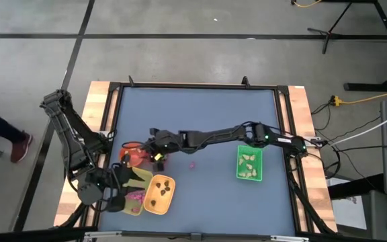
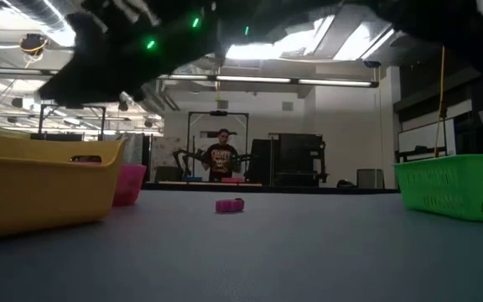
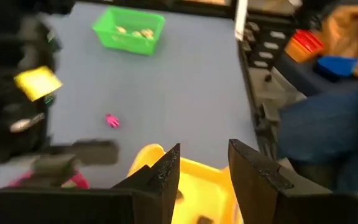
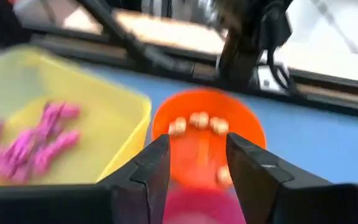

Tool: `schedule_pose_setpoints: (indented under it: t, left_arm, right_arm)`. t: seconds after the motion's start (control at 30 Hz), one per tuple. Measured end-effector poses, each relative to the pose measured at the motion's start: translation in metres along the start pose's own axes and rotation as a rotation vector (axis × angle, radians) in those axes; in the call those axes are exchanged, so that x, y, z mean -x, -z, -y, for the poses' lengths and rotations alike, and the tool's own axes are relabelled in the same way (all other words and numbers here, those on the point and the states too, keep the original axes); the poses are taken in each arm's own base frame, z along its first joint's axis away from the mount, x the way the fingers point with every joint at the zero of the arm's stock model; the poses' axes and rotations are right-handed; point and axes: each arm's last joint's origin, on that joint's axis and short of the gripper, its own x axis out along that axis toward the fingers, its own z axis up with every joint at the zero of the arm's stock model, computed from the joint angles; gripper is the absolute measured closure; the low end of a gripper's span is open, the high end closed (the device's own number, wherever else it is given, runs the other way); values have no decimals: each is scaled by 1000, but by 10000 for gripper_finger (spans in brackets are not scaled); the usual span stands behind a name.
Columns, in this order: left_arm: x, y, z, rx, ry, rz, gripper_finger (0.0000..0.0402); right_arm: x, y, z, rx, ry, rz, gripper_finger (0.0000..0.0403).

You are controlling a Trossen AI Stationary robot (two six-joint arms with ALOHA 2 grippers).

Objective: Sort Halloween decoration
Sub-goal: Put the pink skeleton toy into the light yellow bin

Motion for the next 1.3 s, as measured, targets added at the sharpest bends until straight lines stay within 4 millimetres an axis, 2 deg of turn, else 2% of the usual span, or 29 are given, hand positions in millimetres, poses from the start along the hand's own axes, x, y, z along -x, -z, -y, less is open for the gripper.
schedule_pose_setpoints:
  t: [0.17,0.37,0.5,0.8,0.93,1.03,1.13,1.3]
  left_arm:
    - [-3,-5,-5,9,-105,89,282]
    - [-12,-14,-17,41,-221,152,282]
    - [-20,-21,-26,74,-272,164,282]
    - [-56,-37,-36,190,-347,229,282]
    - [-74,-44,-37,163,-334,240,282]
    - [-89,-48,-37,128,-302,238,282]
    - [-102,-55,-41,137,-264,251,280]
    - [-127,-68,-55,216,-197,297,247]
  right_arm:
    - [38,-18,-3,87,-46,-227,257]
    - [96,-45,-13,126,-88,-437,258]
    - [132,-56,-19,127,-108,-561,258]
    - [213,-82,-46,158,-85,-742,258]
    - [254,-93,-59,140,-41,-783,258]
    - [288,-92,-70,113,3,-779,258]
    - [327,-82,-82,91,63,-738,258]
    - [384,-47,-94,33,134,-536,258]
